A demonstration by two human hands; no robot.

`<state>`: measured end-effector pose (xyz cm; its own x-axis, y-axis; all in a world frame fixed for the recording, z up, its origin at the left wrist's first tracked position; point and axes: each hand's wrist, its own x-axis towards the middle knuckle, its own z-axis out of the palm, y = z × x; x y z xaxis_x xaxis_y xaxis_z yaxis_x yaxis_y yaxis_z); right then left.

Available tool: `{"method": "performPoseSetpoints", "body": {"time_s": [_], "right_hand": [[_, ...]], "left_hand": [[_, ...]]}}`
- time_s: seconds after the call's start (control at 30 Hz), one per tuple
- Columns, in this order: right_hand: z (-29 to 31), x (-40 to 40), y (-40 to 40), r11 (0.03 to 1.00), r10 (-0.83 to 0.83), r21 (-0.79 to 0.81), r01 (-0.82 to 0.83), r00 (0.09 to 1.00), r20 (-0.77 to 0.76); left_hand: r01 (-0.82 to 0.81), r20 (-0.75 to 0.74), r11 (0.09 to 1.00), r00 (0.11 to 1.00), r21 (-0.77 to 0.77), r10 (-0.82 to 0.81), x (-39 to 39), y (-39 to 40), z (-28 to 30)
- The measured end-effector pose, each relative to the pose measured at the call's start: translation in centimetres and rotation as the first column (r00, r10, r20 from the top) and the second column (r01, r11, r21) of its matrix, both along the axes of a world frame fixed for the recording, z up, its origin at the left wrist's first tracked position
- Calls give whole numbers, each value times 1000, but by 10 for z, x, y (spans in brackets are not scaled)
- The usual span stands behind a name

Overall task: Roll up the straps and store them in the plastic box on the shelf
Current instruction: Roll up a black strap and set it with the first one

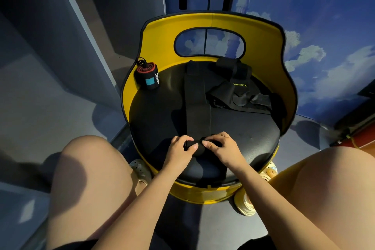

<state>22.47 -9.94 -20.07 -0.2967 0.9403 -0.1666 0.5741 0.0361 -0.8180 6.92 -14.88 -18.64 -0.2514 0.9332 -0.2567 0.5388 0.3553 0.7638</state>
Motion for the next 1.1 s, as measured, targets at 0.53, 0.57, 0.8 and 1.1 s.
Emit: {"method": "performPoseSetpoints", "body": {"time_s": [0.53,0.57,0.8,1.1], "right_hand": [[-3,16,9,924,267,246,-291,955,127],[-1,15,10,932,271,216,-290,956,117],[8,15,20,944,320,48,-326,942,102],[12,13,13,931,311,146,-333,937,159]], "left_hand": [[11,-291,999,957,35,0,-6,13,-5],[44,-352,992,936,117,-1,-7,10,-4],[434,-568,898,758,73,-321,-20,5,1],[357,-325,934,882,-11,-341,-23,11,3]]}}
